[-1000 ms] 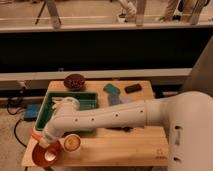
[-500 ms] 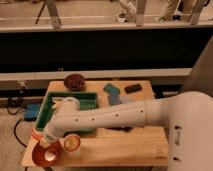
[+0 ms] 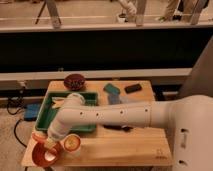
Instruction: Place pepper in red bowl
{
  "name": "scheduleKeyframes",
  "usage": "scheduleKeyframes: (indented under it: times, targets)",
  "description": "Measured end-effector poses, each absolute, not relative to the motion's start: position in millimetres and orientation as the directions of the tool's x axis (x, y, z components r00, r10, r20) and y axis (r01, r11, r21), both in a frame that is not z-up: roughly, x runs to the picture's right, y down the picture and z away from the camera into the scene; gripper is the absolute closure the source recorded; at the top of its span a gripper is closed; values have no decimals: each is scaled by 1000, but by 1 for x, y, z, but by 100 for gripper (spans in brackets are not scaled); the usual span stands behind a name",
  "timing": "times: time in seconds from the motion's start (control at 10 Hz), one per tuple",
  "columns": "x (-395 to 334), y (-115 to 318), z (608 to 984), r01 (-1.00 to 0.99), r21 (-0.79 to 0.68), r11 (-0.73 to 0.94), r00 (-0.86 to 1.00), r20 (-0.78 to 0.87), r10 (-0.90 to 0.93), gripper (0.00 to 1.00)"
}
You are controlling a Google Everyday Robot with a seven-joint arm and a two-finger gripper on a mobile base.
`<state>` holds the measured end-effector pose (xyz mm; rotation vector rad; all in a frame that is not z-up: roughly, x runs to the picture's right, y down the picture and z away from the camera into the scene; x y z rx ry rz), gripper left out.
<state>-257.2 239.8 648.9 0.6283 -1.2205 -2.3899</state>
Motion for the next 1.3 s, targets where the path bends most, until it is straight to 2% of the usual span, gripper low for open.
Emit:
scheduleKeyframes:
  times: [0.7, 0.8, 0.9, 1.3]
  targets:
    - [-225, 254, 641, -6, 864, -503, -885, -239, -400, 100]
    - [-221, 255, 642, -6, 869, -495, -892, -228, -389, 97]
    - [-218, 256, 643, -5, 872, -490, -897, -221, -383, 92]
    - [-220, 254, 644, -17, 875, -484, -909, -216, -357, 49]
